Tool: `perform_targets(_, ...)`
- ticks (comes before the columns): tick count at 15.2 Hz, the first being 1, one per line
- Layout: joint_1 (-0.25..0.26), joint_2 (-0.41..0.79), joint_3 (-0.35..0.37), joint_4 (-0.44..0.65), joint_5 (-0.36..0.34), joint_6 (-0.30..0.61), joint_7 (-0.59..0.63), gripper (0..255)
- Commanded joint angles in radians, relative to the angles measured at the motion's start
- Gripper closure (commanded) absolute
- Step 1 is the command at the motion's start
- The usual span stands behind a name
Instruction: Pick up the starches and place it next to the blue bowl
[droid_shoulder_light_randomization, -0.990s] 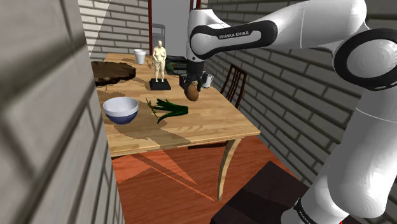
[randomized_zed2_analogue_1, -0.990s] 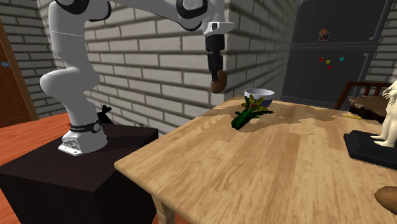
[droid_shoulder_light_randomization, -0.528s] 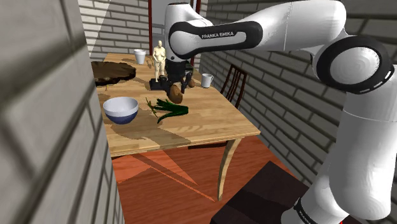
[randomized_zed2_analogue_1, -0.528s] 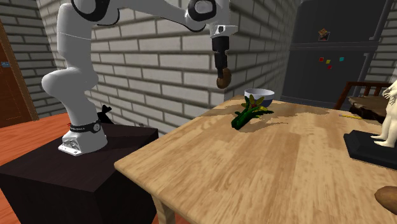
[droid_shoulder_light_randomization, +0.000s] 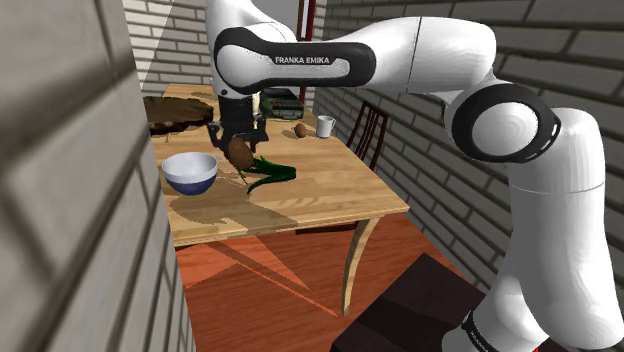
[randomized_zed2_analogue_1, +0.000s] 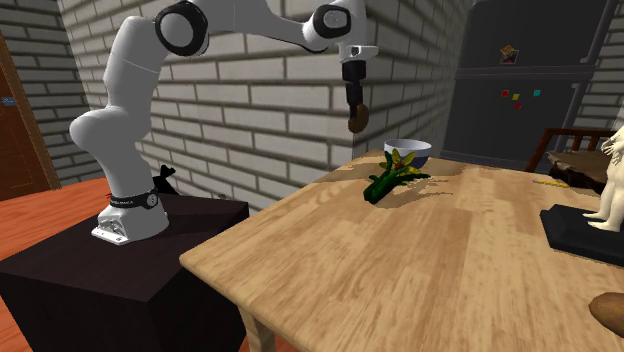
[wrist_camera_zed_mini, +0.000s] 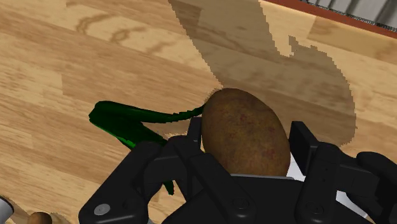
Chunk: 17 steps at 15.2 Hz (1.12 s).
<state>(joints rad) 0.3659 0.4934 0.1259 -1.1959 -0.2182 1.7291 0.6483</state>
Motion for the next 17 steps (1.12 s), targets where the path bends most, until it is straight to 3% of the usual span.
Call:
perform_targets(1, 0.048, 0.097, 0.006, 0.157, -0.014, -0.068, 0.036, 255)
perform_targets(17, 0.034, 0.08, 0.004, -0.084, -0.021, 0.154, 0.073, 255)
